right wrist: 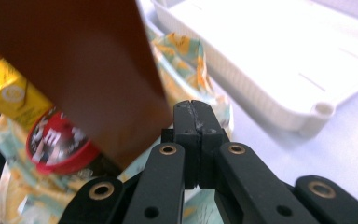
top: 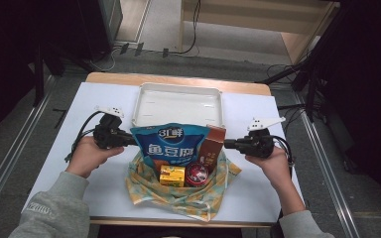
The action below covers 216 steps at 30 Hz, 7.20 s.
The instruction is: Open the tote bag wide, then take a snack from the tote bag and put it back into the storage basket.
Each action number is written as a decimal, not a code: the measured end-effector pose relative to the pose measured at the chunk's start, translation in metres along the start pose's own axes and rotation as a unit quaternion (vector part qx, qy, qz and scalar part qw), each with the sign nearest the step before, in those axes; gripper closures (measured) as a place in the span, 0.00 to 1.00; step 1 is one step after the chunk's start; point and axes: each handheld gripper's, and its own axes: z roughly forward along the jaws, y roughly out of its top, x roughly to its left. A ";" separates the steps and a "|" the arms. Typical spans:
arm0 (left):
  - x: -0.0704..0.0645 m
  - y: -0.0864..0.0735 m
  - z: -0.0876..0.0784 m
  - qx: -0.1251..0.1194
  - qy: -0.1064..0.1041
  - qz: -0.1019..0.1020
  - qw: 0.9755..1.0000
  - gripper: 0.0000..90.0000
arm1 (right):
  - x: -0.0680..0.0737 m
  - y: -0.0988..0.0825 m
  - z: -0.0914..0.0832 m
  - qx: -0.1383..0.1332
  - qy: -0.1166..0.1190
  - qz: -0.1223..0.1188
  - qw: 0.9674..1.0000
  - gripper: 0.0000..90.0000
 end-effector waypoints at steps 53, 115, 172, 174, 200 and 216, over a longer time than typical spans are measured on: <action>0.042 -0.034 0.083 0.051 -0.013 -0.032 0.998 0.99 | -0.024 -0.042 0.078 0.041 0.040 0.012 0.998 1.00; 0.006 -0.019 0.002 0.004 0.040 0.005 0.999 0.55 | -0.010 -0.033 0.012 -0.003 -0.040 0.063 0.997 0.60; -0.063 0.031 -0.037 0.013 0.004 0.095 0.995 0.52 | -0.015 -0.040 0.010 0.010 -0.058 0.085 0.995 0.57; -0.062 0.035 -0.036 0.014 0.002 0.096 0.995 0.52 | -0.016 -0.040 0.010 0.010 -0.060 0.085 0.995 0.57; -0.061 0.045 -0.011 0.013 -0.001 0.103 0.995 0.78 | -0.016 -0.040 0.015 0.021 -0.059 0.083 0.995 0.56; -0.057 0.041 -0.009 0.004 -0.022 0.111 0.994 0.93 | -0.016 -0.040 0.016 0.018 -0.056 0.082 0.995 0.56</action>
